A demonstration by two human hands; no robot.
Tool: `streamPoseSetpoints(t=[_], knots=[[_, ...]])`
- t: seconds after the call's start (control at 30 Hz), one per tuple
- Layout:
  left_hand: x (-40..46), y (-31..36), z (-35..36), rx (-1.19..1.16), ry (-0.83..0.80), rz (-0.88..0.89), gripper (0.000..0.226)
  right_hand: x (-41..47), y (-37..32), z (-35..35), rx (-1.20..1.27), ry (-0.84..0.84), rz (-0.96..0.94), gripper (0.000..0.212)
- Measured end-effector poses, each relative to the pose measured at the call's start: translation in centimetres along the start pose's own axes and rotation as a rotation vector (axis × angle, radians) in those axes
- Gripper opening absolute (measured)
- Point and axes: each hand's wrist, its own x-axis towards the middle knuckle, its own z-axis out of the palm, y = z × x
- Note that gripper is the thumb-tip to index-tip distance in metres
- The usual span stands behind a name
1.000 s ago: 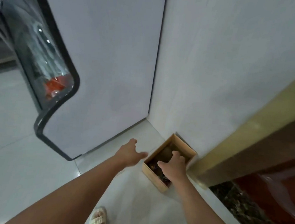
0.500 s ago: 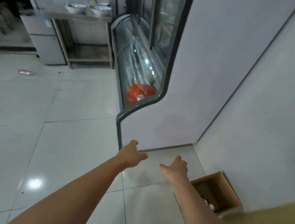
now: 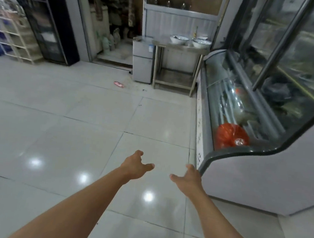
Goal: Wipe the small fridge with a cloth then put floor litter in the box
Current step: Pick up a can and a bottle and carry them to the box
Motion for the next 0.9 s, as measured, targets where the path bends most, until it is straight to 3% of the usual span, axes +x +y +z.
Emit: streamPoseSetpoints(t=[0.37, 0.9], knots=[[6.1, -7.1, -17.7, -0.100, 0.218, -0.134, 0.074, 7.3, -17.6, 8.5, -0.102, -0.164, -0.231, 0.081], [30.6, 0.3, -35.2, -0.170, 0.378, -0.106, 0.072, 32.9, -40.6, 9.4, -0.147, -0.196, -0.354, 0.086]])
